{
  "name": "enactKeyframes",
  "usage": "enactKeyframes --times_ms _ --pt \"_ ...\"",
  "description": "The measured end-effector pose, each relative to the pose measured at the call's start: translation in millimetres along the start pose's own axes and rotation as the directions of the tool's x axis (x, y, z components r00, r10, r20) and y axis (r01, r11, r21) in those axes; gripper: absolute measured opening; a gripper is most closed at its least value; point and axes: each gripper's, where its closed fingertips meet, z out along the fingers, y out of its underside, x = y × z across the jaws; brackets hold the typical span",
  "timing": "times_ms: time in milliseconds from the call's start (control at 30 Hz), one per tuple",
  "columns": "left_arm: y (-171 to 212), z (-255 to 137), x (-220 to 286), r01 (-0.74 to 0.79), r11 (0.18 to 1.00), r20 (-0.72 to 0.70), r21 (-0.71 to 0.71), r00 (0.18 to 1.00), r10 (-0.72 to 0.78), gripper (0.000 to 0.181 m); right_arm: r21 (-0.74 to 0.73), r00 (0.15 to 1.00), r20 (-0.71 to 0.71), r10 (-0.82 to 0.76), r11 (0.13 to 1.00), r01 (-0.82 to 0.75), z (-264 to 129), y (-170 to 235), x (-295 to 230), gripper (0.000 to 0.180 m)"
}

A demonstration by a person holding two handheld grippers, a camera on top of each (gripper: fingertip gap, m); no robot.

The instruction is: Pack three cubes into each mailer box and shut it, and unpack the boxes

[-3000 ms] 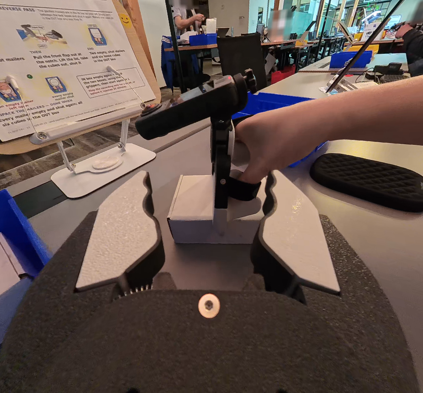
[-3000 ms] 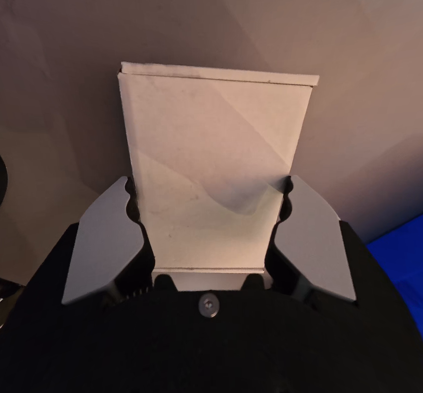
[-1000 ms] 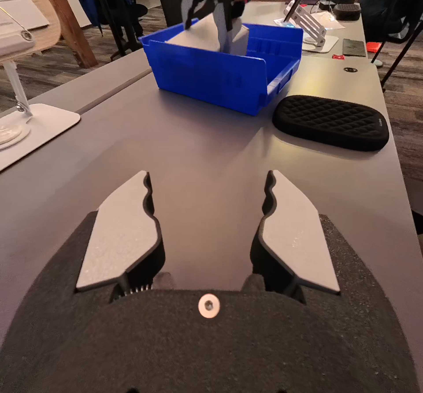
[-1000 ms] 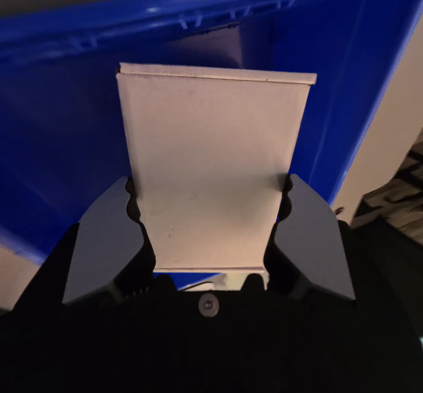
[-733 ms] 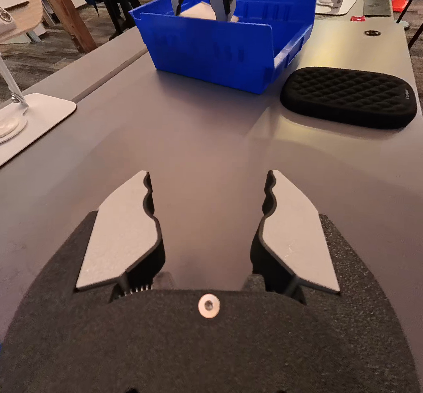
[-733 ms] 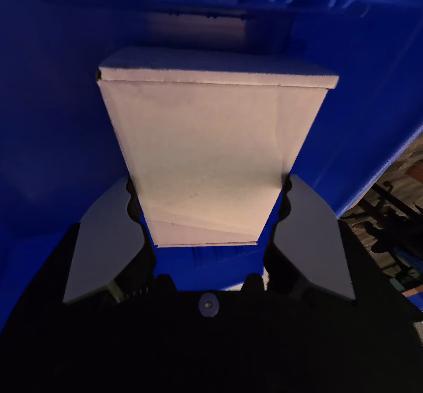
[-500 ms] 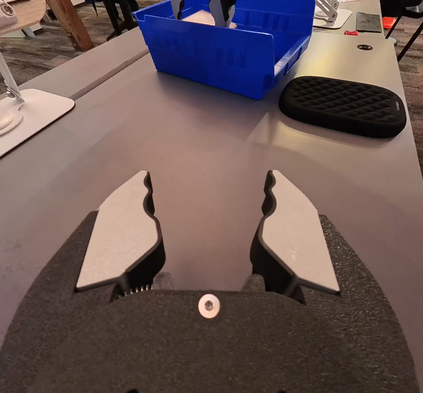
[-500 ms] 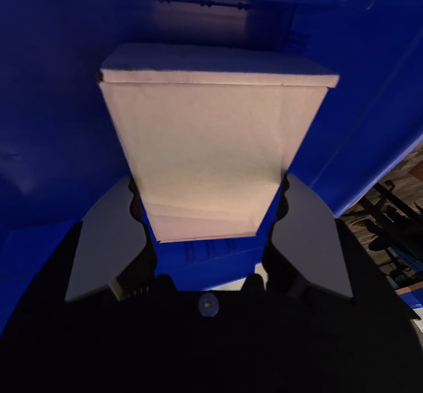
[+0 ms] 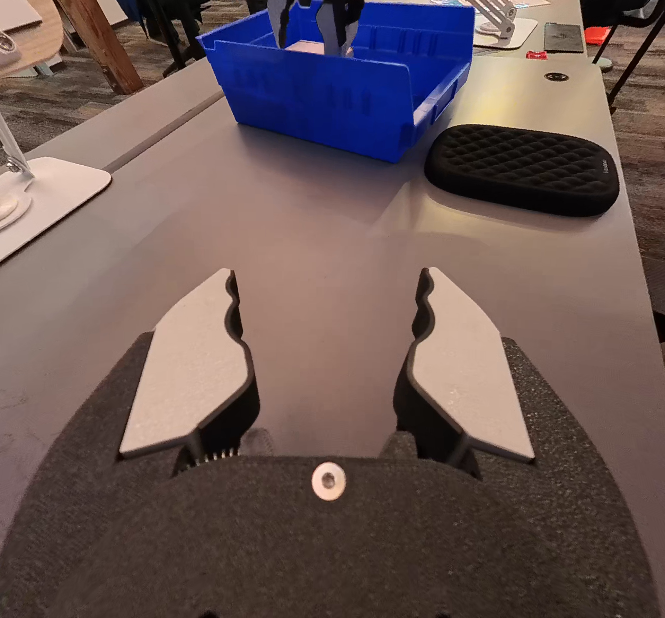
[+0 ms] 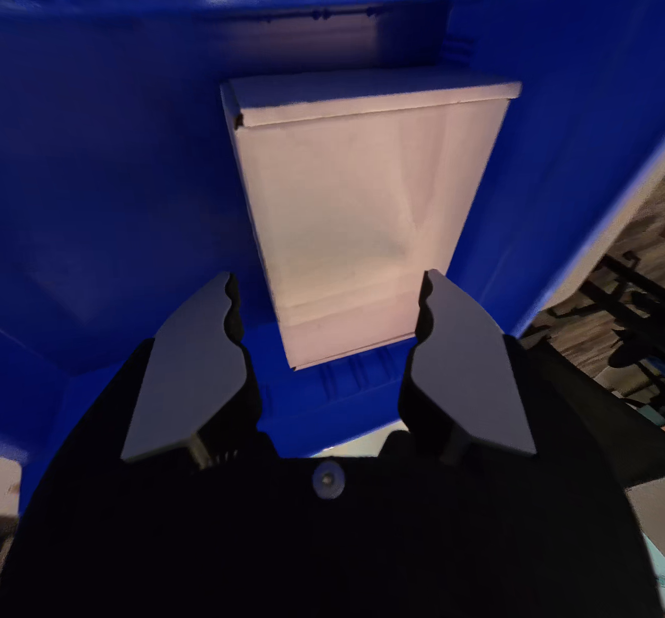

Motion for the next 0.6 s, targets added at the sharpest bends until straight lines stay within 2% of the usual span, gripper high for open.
enactKeyframes --times_ms 133,233,267,333,433,500,600 --pt "0 1 1 -0.005 1.000 0.003 -0.003 1.000 0.005 0.094 0.164 0.987 -0.126 0.103 0.983 -0.082 -29 -10 4 0.098" --pt "2 1 -1 -0.003 1.000 0.012 -0.010 1.000 0.003 0.094 0.373 0.948 -0.199 0.246 0.914 -0.159 -66 -24 12 0.097" --pt "2 1 -2 -0.002 1.000 0.015 -0.009 1.000 0.002 0.094 0.465 0.927 -0.208 0.312 0.865 -0.187 -84 -32 15 0.097" --pt "1 0 -4 0.001 1.000 0.024 -0.003 1.000 0.000 0.094 0.668 0.879 -0.196 0.435 0.715 -0.205 -129 -54 18 0.097" --pt "-1 -2 -7 0.005 1.000 0.037 0.007 0.999 -0.005 0.093 0.900 0.787 -0.156 0.597 0.413 -0.135 -207 -81 22 0.095" --pt "-2 -4 -9 0.010 1.000 0.040 0.014 0.999 -0.011 0.093 0.962 0.738 -0.140 0.660 0.267 -0.056 -250 -94 21 0.095" --pt "-4 -5 -10 0.010 1.000 0.048 0.021 0.999 -0.011 0.093 0.990 0.641 -0.099 0.761 0.142 -0.015 -295 -103 27 0.088"
